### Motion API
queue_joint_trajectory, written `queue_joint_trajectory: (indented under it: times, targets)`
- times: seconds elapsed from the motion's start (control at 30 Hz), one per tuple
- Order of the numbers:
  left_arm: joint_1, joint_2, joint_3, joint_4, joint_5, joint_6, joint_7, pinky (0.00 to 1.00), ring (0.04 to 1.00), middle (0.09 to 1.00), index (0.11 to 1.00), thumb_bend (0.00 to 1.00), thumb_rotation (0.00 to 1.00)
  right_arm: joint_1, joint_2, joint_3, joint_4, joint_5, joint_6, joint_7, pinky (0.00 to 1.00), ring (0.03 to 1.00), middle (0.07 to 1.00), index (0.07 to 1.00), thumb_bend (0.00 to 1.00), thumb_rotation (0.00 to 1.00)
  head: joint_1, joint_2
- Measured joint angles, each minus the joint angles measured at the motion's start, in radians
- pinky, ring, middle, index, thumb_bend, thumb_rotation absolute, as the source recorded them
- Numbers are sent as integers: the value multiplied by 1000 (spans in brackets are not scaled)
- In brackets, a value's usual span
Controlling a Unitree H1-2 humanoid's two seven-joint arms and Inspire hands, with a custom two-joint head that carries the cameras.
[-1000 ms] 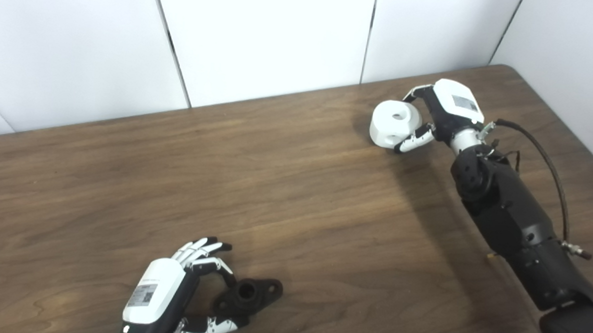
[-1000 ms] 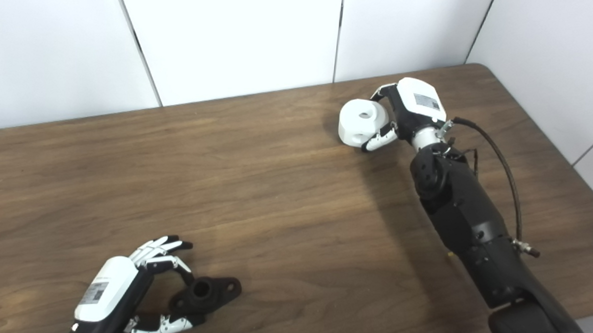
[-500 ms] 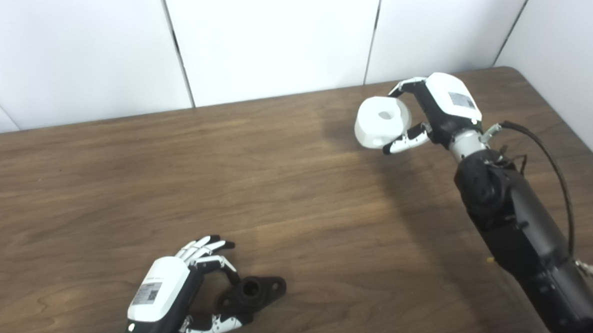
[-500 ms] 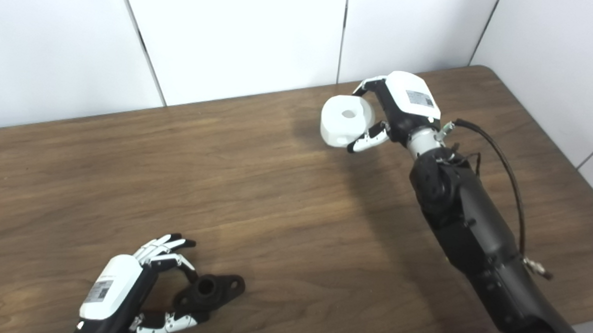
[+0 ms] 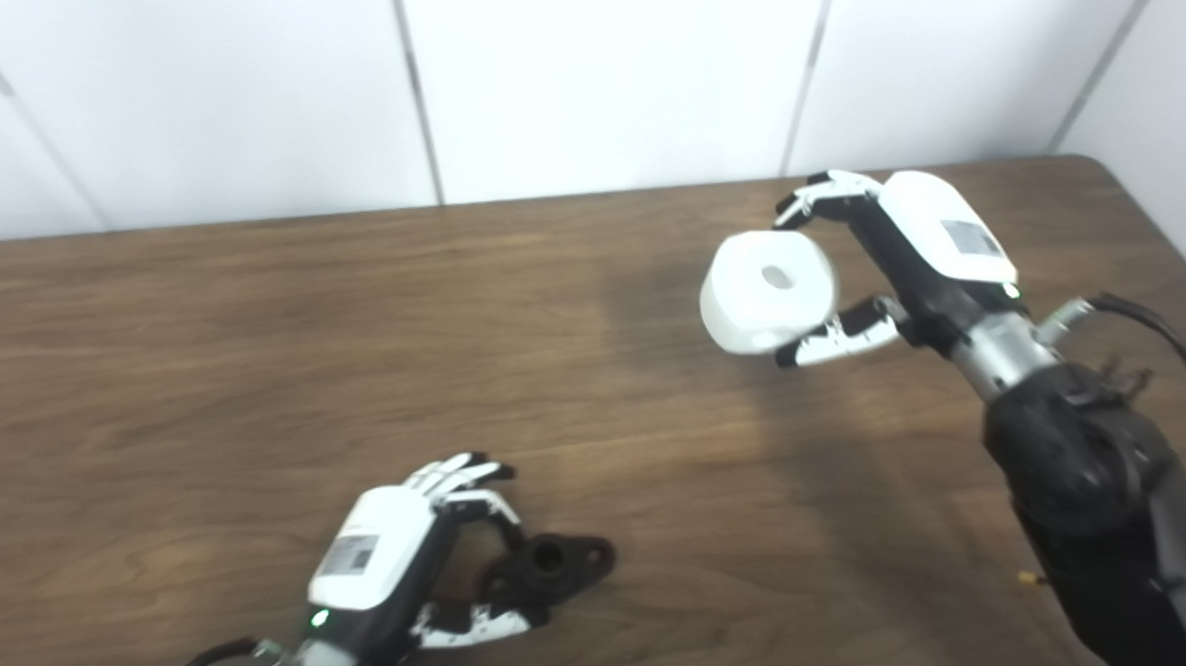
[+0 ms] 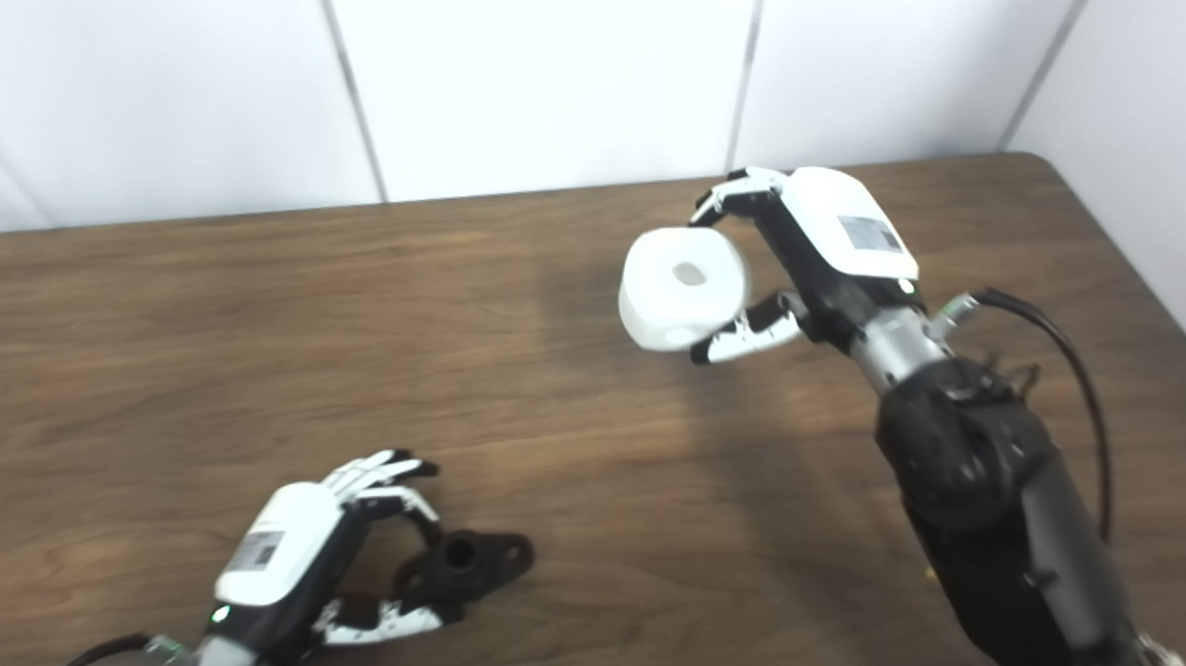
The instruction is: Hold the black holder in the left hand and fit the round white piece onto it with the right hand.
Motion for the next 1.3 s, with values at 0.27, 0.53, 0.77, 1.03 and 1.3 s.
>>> queue_joint_trajectory:
  times: [0.27, 0.53, 0.77, 1.03, 1.3]
  targets:
    - [-20, -36, -29, 12, 25, 47, -7, 926, 934, 862, 492, 505, 44, 2, -1, 22, -153, -17, 27, 181, 742, 870, 760, 483, 522, 133, 80, 38]
    - [-28, -49, -46, 12, 30, 82, -16, 936, 936, 866, 493, 504, 47, 3, 19, 23, -244, -4, 82, 331, 754, 884, 769, 484, 522, 133, 88, 58]
    - [-35, -49, -51, 12, 35, 88, -16, 926, 929, 859, 493, 504, 48, 36, 81, 54, -269, -19, 83, 384, 762, 871, 764, 483, 523, 133, 78, 75]
    - [-38, -48, -54, 11, 35, 93, -20, 934, 934, 860, 493, 503, 49, 67, 137, 85, -269, -48, 81, 397, 761, 879, 770, 483, 523, 133, 77, 95]
    - [-46, -49, -54, 7, 38, 100, -41, 933, 939, 863, 493, 503, 49, 96, 163, 103, -260, -50, 74, 397, 774, 877, 772, 483, 522, 131, 83, 106]
